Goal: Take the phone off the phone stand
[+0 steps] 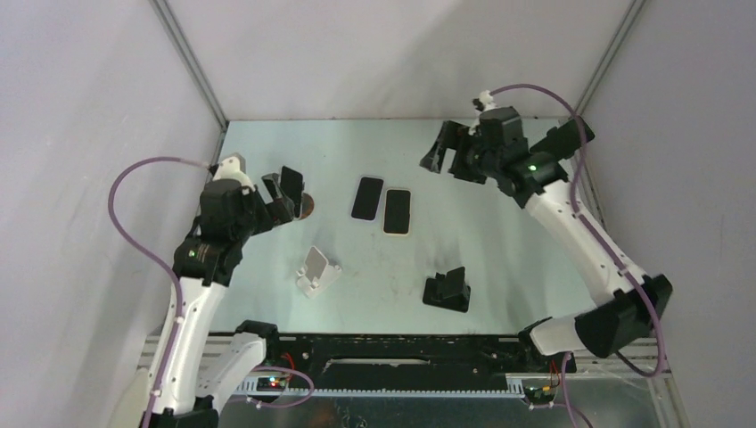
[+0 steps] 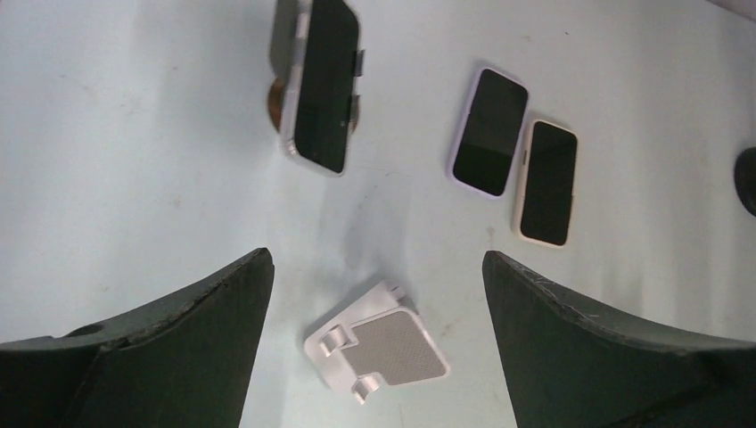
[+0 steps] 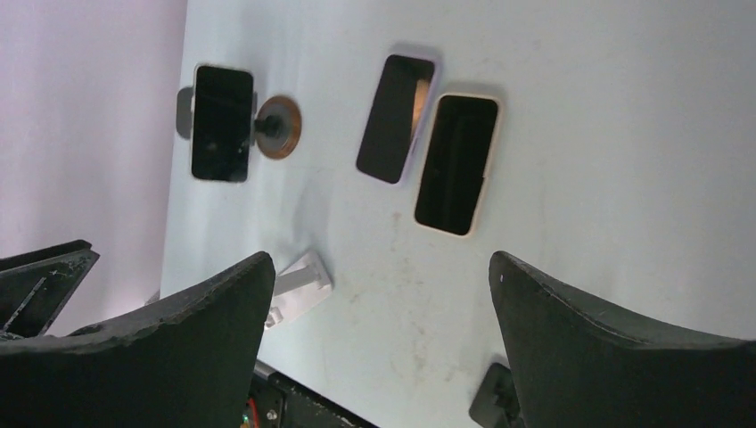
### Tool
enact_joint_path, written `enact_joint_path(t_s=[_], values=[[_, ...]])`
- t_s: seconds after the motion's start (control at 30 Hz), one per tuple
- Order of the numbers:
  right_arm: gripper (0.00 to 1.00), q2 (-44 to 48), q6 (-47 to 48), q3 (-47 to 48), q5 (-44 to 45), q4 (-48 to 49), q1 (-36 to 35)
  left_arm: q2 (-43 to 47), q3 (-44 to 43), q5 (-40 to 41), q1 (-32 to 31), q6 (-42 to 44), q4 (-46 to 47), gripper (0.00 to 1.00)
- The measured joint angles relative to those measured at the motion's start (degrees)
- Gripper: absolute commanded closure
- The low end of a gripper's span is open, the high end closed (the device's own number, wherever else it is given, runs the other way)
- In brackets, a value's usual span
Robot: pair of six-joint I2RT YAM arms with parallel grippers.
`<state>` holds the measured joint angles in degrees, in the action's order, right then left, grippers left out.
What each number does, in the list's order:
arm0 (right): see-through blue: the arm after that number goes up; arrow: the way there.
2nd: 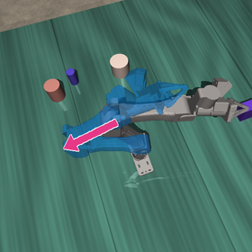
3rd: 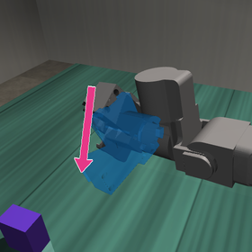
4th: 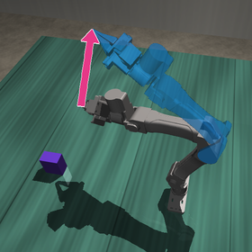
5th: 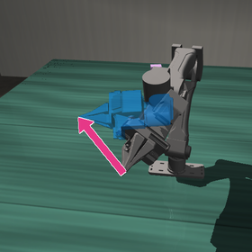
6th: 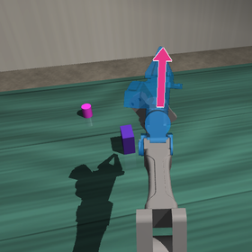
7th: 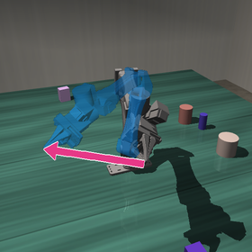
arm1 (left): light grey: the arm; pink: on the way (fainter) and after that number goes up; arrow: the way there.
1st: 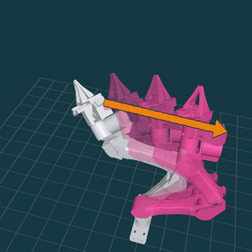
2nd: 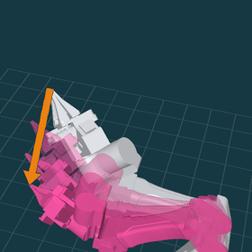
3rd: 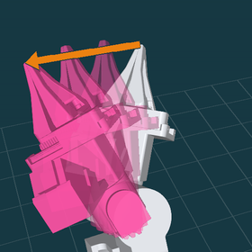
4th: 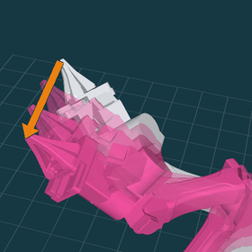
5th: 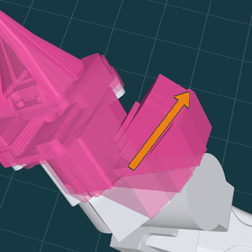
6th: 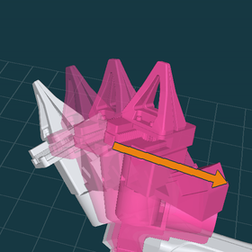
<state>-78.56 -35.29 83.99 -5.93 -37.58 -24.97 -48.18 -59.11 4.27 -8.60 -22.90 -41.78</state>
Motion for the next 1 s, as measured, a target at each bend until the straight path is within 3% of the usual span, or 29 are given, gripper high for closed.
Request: enact_joint_path(t_s=[0.47,0.77,1.0], values=[[0.06,-19.30,-4.11,8.50,-7.89,11.13,-10.86,11.50,10.47,7.91,0.13,-2.08,-2.64,0.06],[0.01,-37.88,-12.59,20.96,-12.13,19.63,-17.62,21.31,11.65,11.67,0.15,-4.09,-5.79,0.05],[0.01,-52.70,-18.51,33.24,-12.07,22.40,-20.39,23.19,11.65,13.09,0.15,-4.04,-6.56,0.05]])
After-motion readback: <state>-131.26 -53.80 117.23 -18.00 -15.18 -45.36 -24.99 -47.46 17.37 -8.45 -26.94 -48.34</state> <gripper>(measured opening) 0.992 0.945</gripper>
